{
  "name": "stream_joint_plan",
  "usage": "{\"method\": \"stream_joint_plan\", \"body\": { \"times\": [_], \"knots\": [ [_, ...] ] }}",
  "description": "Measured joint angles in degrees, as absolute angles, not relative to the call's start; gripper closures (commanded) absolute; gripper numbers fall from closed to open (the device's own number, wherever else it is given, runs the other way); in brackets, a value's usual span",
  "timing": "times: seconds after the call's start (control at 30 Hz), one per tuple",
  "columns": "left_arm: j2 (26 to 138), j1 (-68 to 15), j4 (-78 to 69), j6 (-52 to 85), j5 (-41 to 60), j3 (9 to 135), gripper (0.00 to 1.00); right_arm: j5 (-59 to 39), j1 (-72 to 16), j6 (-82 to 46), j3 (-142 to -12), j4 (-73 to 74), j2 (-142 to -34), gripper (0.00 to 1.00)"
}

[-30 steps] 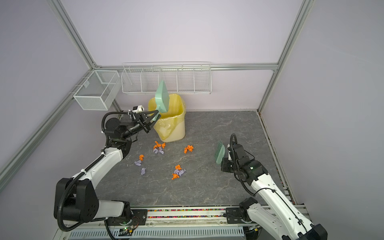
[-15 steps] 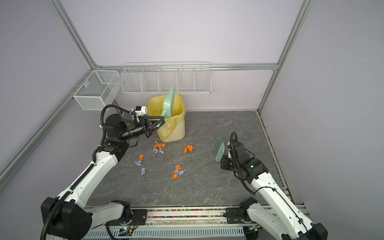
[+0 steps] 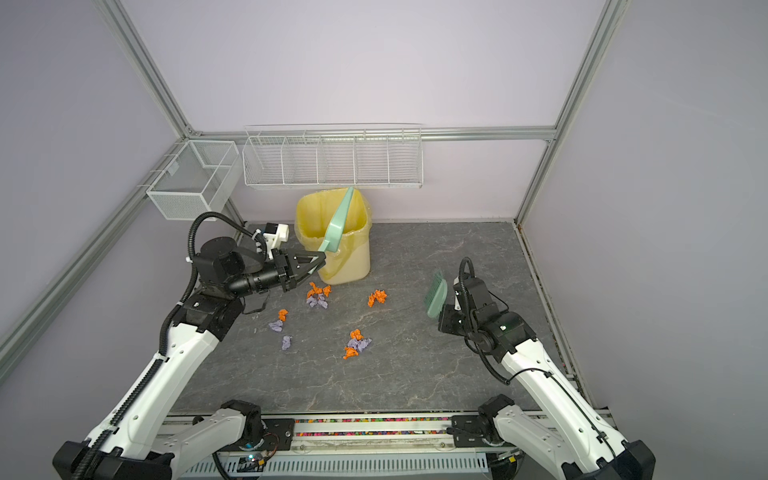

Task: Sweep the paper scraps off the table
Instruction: 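Lower the empty dustpan with the left gripper while the right brings the brush closer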

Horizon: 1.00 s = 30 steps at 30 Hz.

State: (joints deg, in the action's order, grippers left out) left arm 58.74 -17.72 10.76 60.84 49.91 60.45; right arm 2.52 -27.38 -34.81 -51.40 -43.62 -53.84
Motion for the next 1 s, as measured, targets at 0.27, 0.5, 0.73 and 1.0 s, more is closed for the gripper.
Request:
{"method": "stream_joint_plan", "body": {
  "times": [0.27, 0.5, 0.73, 1.0],
  "knots": [
    [53.7, -20.5, 20.4, 54.3, 47.1, 60.4, 1.0, 2.1, -30.5, -36.7, -53.3, -41.4, -57.4, 0.93],
    [51.6, -22.7, 28.4, 48.7, 42.1, 60.4, 1.0, 2.6, -35.7, -38.6, -55.0, -39.1, -61.1, 0.93],
    [51.4, -29.7, 33.4, 43.3, 33.3, 58.8, 1.0, 3.9, -40.8, -40.4, -57.2, -37.4, -64.9, 0.93],
    [51.9, -36.6, 41.7, 36.4, 17.9, 58.7, 1.0, 4.1, -43.0, -43.0, -59.3, -33.8, -68.1, 0.93]
  ]
}}
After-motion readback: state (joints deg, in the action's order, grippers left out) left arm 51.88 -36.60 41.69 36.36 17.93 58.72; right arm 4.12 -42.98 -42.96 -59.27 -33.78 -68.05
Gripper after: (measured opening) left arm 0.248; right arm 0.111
